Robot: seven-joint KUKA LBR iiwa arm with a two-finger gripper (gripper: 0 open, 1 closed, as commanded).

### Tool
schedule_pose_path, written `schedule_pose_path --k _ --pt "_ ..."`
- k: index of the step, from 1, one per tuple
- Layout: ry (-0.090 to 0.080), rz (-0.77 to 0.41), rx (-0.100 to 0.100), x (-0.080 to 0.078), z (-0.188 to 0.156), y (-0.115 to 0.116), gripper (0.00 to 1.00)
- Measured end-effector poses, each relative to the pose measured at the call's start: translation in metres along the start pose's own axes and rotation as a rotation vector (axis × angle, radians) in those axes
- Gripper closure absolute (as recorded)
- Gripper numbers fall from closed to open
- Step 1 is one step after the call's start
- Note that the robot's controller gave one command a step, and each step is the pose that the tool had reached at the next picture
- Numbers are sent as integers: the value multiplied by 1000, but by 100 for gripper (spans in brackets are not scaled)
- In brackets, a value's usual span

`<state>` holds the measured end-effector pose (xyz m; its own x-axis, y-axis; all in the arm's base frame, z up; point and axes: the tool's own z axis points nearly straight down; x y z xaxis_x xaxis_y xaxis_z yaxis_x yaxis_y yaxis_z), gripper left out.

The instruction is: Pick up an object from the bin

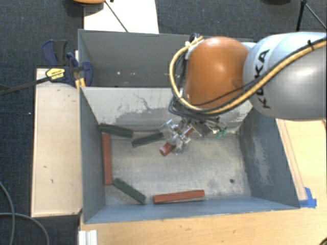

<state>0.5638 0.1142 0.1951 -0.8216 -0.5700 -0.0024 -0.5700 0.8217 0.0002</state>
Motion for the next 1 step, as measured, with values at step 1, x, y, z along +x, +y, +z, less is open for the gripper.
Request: schedule_pose_path --k 1 --pt "4 -87 -2 7 -38 2 100"
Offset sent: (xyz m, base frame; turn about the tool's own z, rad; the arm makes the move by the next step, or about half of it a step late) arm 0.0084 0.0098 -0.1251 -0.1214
